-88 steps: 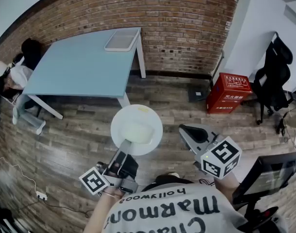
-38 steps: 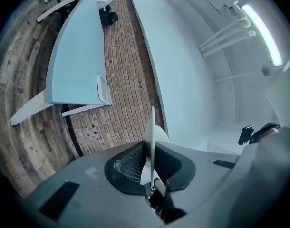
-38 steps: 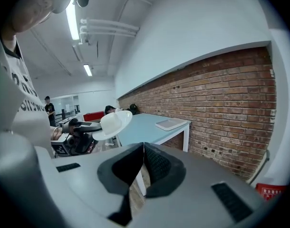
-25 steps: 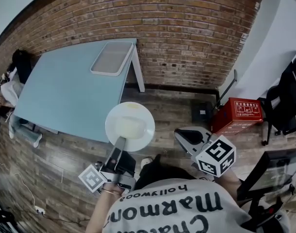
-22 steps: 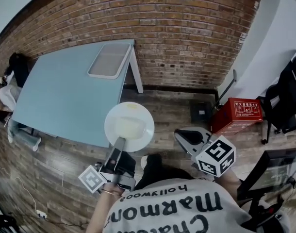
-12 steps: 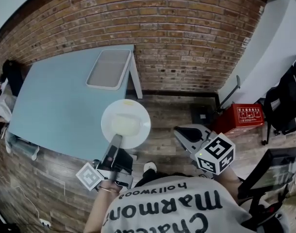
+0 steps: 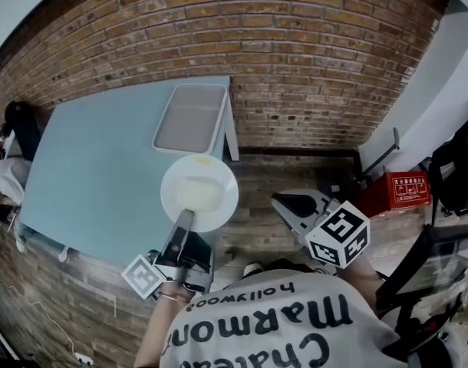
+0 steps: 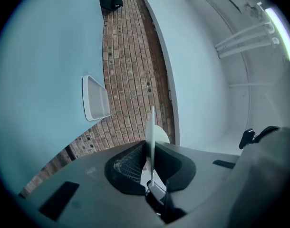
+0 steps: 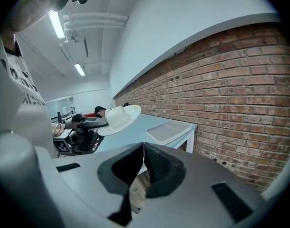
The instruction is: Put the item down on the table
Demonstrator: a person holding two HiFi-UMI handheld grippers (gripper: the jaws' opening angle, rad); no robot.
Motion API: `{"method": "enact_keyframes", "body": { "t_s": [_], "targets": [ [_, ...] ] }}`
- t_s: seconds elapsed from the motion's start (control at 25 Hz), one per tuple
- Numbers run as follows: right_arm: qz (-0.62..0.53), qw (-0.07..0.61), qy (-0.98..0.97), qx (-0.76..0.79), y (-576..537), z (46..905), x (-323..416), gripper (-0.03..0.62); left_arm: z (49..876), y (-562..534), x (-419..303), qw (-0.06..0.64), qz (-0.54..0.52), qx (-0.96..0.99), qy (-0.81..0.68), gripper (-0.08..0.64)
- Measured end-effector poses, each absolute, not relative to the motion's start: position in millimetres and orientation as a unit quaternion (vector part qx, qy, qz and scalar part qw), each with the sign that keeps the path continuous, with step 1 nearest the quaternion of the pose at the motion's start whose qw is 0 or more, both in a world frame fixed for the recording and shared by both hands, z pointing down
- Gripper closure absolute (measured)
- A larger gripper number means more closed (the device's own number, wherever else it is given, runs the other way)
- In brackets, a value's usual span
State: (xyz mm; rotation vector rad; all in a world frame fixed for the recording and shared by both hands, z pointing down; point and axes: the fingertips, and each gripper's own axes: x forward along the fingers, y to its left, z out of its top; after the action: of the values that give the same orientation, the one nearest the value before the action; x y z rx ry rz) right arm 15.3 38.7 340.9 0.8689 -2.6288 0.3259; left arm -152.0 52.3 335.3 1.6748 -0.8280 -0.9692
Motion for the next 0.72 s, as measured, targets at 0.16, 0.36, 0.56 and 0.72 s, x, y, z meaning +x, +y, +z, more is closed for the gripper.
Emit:
{"method": "enact_keyframes", "body": {
  "t_s": [0.16,0.36,0.56,0.72],
  "targets": [
    [0.108,0.189,-0.929,0.299,22,347,-6,0.581,343,30,-157,0.505,-0.404,0.688,-0.33,0.534],
    [0.102,0.197,-0.926,0.307,1,347,-15,0.581,354,9,-156,0.521,-0.404,0.681,-0.318,0.534],
    [0.107,0.222,-0.923,0.296,-14,357,-21,0.581,362,-16,-165,0.519,-0.411,0.674,-0.329,0.534],
    [0.122,0.235,-0.92,0.289,-35,371,-14,0.581,377,-34,-163,0.53,-0.413,0.654,-0.349,0.534]
  ]
}}
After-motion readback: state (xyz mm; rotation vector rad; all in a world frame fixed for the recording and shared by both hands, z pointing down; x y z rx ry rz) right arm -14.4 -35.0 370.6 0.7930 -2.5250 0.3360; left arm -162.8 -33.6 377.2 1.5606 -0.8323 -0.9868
